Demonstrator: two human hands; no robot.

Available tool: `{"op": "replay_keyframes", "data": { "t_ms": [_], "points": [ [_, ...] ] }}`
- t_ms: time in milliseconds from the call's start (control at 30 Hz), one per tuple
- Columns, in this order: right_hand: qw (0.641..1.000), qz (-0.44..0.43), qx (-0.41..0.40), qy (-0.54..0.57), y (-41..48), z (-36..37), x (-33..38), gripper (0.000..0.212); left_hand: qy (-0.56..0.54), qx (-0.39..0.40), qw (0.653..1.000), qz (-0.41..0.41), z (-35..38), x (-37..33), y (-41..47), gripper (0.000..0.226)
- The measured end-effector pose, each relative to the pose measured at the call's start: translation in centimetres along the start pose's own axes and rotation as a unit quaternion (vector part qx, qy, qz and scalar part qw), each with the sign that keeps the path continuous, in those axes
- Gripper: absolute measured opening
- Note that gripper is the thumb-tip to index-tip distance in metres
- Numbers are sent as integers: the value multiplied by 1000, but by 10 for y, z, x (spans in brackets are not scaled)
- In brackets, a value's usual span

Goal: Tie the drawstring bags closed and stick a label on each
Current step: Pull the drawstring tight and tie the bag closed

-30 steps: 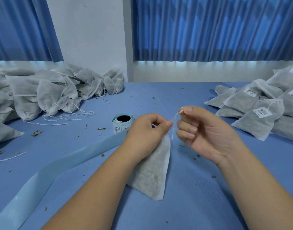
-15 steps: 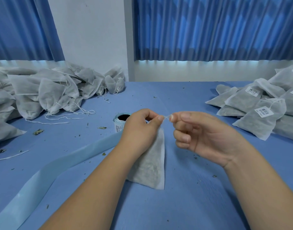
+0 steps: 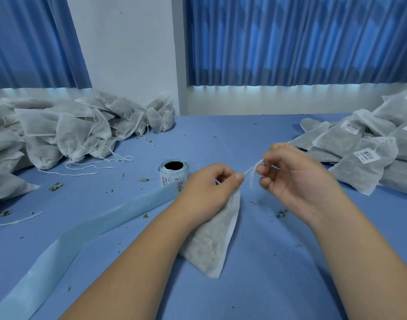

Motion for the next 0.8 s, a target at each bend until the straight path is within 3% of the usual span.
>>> {"op": "replay_keyframes", "data": {
  "t_ms": [167, 367, 467, 600, 700, 800],
  "points": [
    [989, -58, -133, 13, -2, -32, 12, 21, -65, 101, 992, -34, 19, -3, -8, 31],
    [977, -111, -182, 11, -9, -42, 22, 22, -143, 196, 966, -86, 32, -3, -20, 22],
    [976, -146, -157, -24, -14, -31, 29, 21, -90, 127, 984, -83, 22, 4, -12, 23],
    [951, -211, -92, -206, -23, 4, 30, 22, -24, -6, 996, -89, 2, 16, -4, 35],
    [907, -200, -23, -370, -21, 33, 8, 24, -2, -57, 994, -92, -9, 17, -1, 34],
    [852, -202, -26, -482, -18, 40, -5, 20, -40, -57, 992, -101, -9, 15, -1, 26]
  ]
}}
Point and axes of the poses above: each hand's wrist, its own y-axis towards the middle knuckle, its own z-axis out of the palm, x = y × z, the point moved 8 cm from there along y, towards the middle knuckle, and after that the axes turned 12 degrees about z, right-handed, at the moved point
